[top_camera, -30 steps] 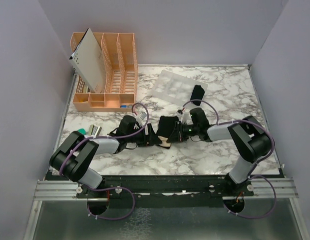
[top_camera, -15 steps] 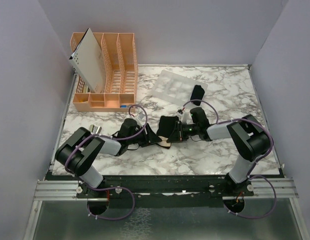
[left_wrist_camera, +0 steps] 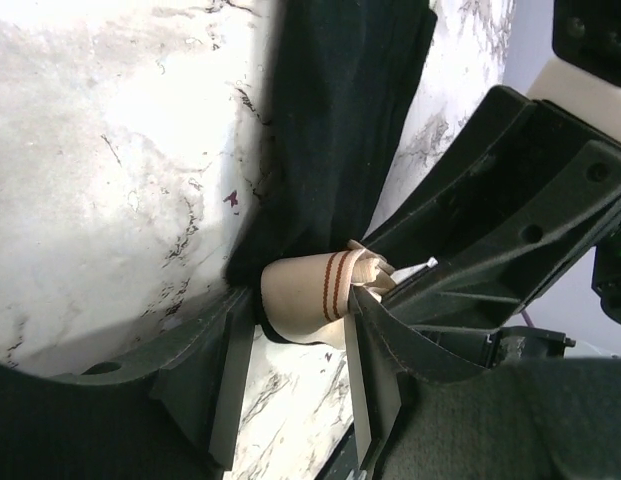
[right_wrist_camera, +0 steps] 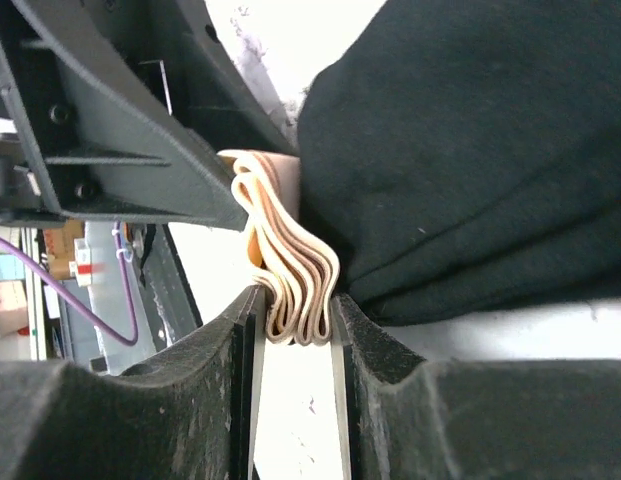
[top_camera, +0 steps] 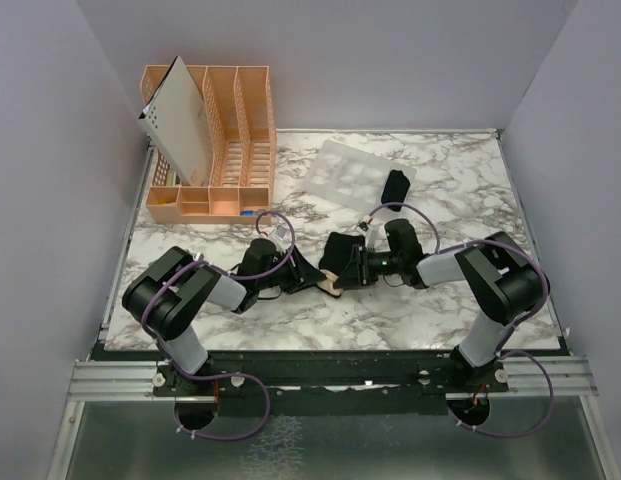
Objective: Roll the underwear
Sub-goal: Roll the underwear to the center of the board.
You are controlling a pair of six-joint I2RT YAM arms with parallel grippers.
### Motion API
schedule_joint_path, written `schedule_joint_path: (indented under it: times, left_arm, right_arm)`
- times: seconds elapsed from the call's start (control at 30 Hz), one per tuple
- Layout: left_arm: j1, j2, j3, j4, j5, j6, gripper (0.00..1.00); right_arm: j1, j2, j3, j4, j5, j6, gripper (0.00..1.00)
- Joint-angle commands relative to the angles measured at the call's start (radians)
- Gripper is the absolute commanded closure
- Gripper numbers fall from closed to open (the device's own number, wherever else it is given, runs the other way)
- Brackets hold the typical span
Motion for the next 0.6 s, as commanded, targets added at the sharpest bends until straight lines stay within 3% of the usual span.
schedule_joint_path:
  times: [0.0, 0.13, 0.23, 0.57]
  left_arm:
    - [-0.009, 0.074, -0.037, -0.212, -0.093, 0.033, 0.52]
    - [-0.009, 0.074, -0.045, -0.212, -0.095, 0.024, 0.53]
    - [-0.009, 0.064, -0.048, -0.212, -0.096, 0.02, 0.53]
    - [-0.01, 0.049, -0.032, -0.223, -0.085, 0.022, 0.54]
  right_arm:
    - [-0.002, -0.057, -0.038, 0.073, -0.049, -0.004, 0.64]
    - [-0.001, -0.091, -0.04, 0.086, -0.032, -0.008, 0.62]
    - [0.0, -0.105, -0.026, 0.058, -0.004, -0.024, 0.55]
    - [0.014, -0.121, -0.012, -0.032, 0.071, -0.09, 0.54]
